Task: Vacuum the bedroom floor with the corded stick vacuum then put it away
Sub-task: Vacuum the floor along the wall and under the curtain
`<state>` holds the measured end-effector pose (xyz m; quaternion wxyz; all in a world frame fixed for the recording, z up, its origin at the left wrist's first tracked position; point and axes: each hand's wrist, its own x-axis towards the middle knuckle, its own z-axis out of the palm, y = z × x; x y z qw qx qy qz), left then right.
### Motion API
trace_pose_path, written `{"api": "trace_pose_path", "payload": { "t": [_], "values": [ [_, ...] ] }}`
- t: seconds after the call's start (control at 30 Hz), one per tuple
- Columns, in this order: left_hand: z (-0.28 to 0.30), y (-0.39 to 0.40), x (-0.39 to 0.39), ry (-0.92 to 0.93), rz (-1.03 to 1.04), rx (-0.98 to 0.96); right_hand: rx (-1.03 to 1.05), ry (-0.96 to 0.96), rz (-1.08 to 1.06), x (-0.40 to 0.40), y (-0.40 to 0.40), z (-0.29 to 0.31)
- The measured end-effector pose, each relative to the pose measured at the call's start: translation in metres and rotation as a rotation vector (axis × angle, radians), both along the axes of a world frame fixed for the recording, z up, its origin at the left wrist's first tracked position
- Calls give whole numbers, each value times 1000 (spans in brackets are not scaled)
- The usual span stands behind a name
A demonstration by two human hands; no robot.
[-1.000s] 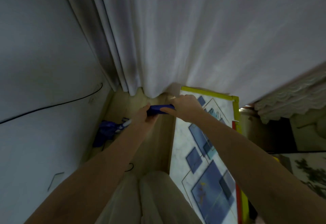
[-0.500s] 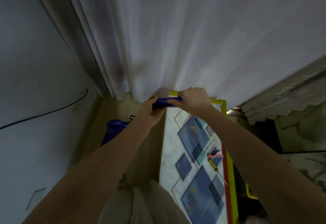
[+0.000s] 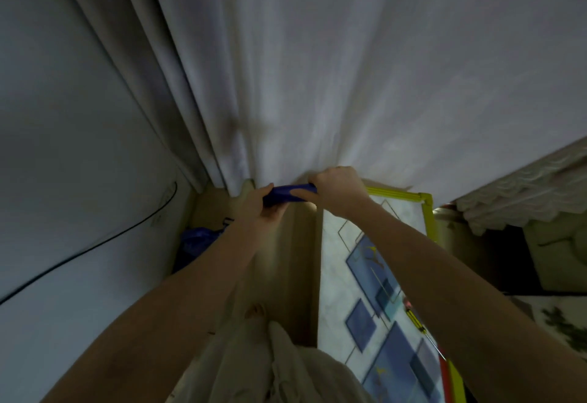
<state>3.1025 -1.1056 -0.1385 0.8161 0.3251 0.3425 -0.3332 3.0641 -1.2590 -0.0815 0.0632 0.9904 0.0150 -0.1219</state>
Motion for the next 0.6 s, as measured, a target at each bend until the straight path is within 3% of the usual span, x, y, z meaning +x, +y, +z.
{"api": "trace_pose_path", "payload": {
  "t": [0.27, 0.6],
  "values": [
    [8, -29, 25, 18, -106, 19, 18, -6, -71, 13, -27, 1],
    [13, -83, 72, 25, -76, -20, 49, -15, -48, 67, -85, 2]
  ]
}}
